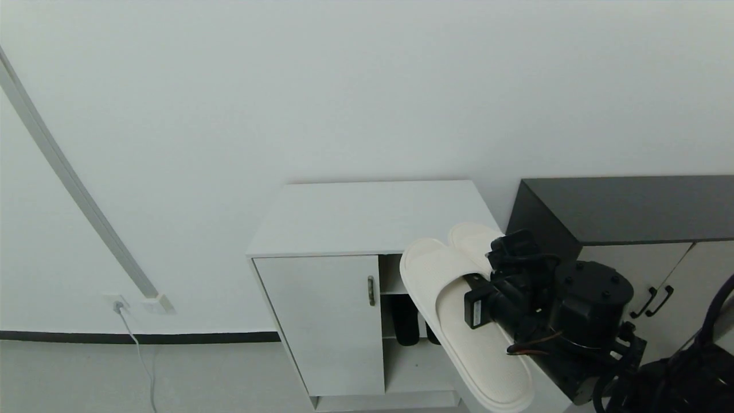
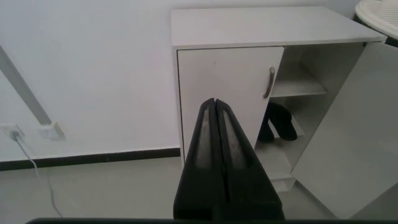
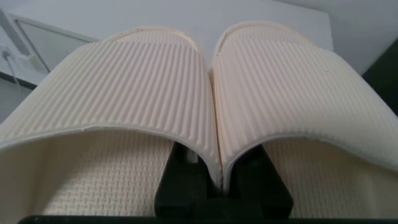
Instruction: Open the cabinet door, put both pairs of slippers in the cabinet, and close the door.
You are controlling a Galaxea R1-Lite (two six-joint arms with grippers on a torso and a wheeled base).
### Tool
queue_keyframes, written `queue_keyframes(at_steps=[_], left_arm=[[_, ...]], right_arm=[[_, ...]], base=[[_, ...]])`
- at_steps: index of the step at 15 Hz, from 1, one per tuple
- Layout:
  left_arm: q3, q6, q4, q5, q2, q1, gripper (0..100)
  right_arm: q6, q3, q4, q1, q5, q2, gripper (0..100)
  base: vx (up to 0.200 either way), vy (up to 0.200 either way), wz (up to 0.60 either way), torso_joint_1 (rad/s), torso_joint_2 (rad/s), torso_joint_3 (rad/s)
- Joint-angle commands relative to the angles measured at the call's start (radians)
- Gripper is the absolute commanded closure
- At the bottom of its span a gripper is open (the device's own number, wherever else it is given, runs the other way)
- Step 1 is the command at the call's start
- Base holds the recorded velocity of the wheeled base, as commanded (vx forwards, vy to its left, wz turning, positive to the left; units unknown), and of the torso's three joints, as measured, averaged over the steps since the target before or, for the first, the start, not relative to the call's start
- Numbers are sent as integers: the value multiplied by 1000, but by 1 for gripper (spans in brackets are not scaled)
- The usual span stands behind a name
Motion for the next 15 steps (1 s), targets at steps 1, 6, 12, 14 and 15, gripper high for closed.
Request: queue_keyframes(at_steps=[1, 6, 12, 14, 15], left_arm=[[0, 0, 1, 0, 0, 0, 100], [0, 0, 0, 0, 0, 0, 100], [0, -2, 0, 0, 0, -1, 100], [0, -2, 1, 0, 0, 0, 100], [0, -2, 0, 0, 0, 0, 100]], right_arm=[[0, 0, -3, 0, 1, 0, 100], [0, 13, -23, 2, 25, 2, 100], [0, 20, -36, 2, 25, 2, 100], [0, 20, -40, 6, 25, 10, 100], [0, 22, -54, 6, 25, 17, 100]], base=[[0, 0, 0, 0, 0, 0], [0, 0, 0, -52, 105, 57], [0, 0, 0, -151, 353, 195], [0, 0, 0, -163, 371, 210], [0, 0, 0, -163, 378, 212]])
